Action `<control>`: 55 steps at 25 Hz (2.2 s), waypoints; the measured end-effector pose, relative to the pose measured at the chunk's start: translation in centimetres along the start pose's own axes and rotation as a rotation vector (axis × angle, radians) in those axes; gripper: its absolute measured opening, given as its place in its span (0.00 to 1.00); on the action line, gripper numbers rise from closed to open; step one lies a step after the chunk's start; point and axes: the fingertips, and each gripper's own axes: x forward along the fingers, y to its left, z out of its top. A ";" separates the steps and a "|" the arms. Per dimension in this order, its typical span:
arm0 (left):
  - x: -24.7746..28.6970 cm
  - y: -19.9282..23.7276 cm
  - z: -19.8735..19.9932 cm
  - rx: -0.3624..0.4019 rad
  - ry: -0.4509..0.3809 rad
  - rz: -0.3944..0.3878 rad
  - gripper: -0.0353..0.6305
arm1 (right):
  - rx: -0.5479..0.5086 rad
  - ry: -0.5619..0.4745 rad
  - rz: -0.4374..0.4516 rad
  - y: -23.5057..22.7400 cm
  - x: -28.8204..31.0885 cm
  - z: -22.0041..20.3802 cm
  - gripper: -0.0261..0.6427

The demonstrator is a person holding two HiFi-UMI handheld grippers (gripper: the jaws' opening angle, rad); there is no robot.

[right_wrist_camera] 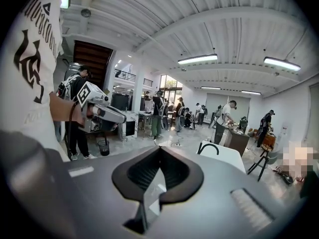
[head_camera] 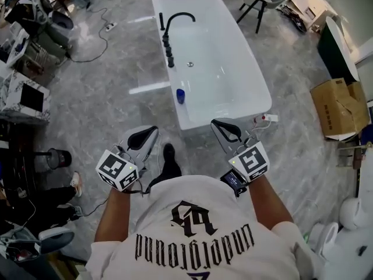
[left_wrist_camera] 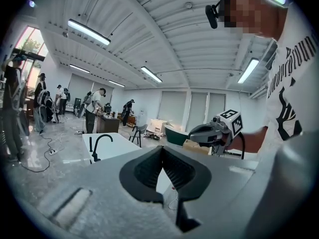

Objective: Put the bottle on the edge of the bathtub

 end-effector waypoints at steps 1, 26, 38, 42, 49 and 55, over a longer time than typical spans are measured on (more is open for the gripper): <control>-0.5 -1.6 -0.6 0.000 -0.004 0.007 0.06 | -0.002 -0.005 0.006 0.9 -1.4 -0.6 0.04; -14.8 -14.4 -2.8 0.045 0.032 -0.097 0.06 | 0.056 -0.058 -0.061 18.0 -11.4 2.6 0.04; -29.7 -14.3 -4.8 0.011 0.031 -0.160 0.06 | 0.081 -0.041 -0.121 32.5 -10.6 5.5 0.04; -32.2 -15.0 -5.7 0.016 0.033 -0.201 0.06 | 0.093 -0.050 -0.153 35.9 -11.1 5.8 0.04; -34.9 -15.5 -6.8 0.039 0.027 -0.238 0.06 | 0.090 -0.064 -0.166 40.4 -10.5 6.7 0.04; -35.4 -14.9 -6.0 0.054 0.015 -0.251 0.06 | 0.099 -0.070 -0.185 40.9 -9.9 7.6 0.04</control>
